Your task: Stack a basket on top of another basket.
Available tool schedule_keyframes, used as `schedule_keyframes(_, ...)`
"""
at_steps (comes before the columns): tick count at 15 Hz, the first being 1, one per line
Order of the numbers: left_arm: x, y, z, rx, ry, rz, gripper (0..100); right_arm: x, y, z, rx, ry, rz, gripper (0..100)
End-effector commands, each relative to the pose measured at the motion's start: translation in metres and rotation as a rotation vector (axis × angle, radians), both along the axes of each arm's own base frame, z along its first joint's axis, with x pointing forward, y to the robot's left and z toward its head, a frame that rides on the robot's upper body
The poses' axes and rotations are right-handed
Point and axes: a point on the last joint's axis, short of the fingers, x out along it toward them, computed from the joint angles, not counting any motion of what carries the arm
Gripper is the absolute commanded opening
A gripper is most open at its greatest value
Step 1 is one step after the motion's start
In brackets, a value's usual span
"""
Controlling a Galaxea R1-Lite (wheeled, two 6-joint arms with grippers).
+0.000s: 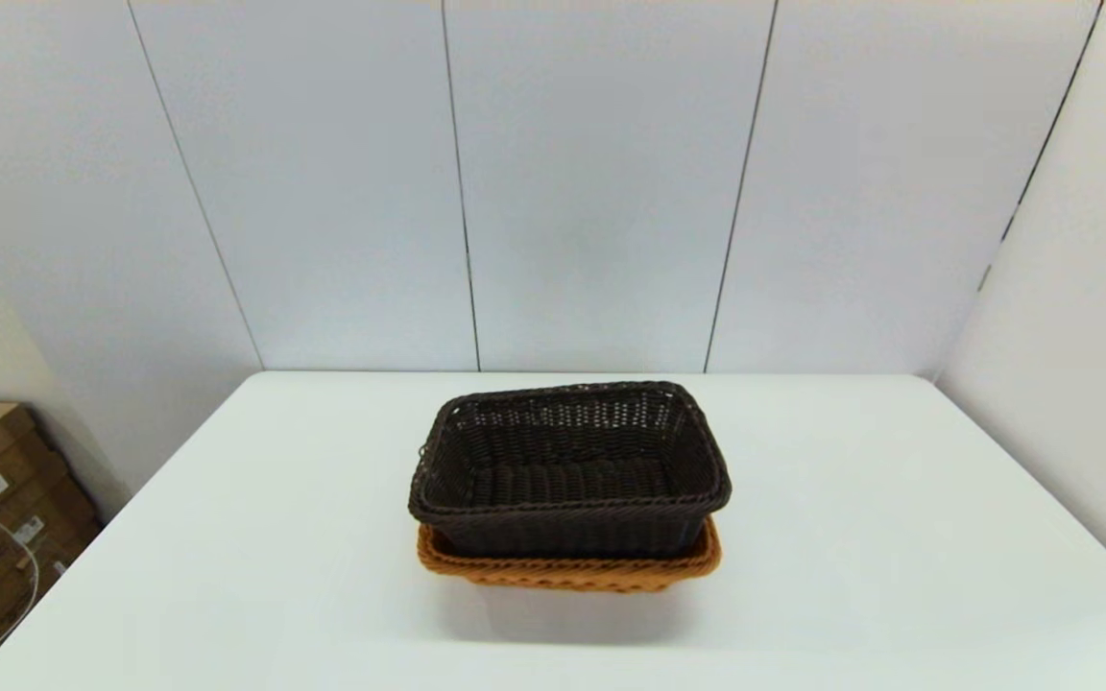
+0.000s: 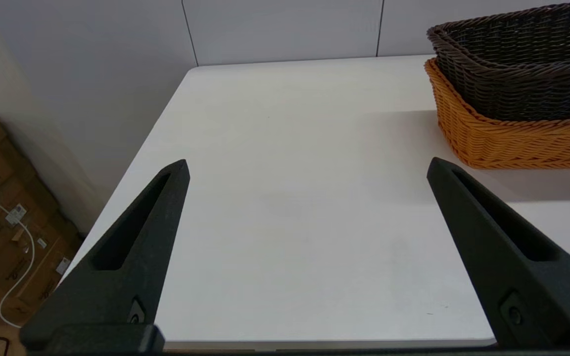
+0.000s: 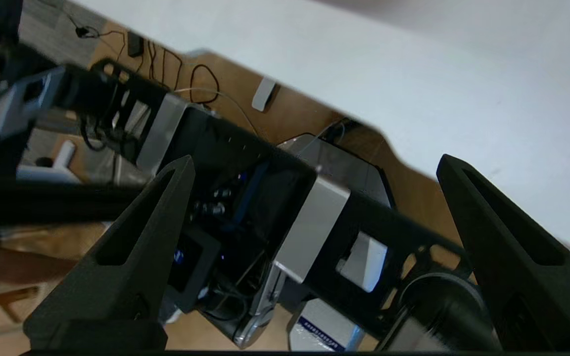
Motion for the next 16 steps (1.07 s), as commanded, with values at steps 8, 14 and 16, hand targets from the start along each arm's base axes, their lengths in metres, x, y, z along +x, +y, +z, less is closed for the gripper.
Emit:
schedule_keyframes(8,0.0,0.0,0.0,0.002,0.002,0.0,100,-0.126,-0.005,-0.068,-0.013,-0.23,-0.048,100)
schedule_keyframes(14,0.0,0.0,0.0,0.002,0.002,0.0,100,-0.149,-0.004,-0.103,-0.059,-0.363,-0.129,100)
schedule_keyframes(16,0.0,0.0,0.0,0.002,0.002,0.002,100,-0.149,-0.005,-0.12,-0.078,-0.449,-0.167,100)
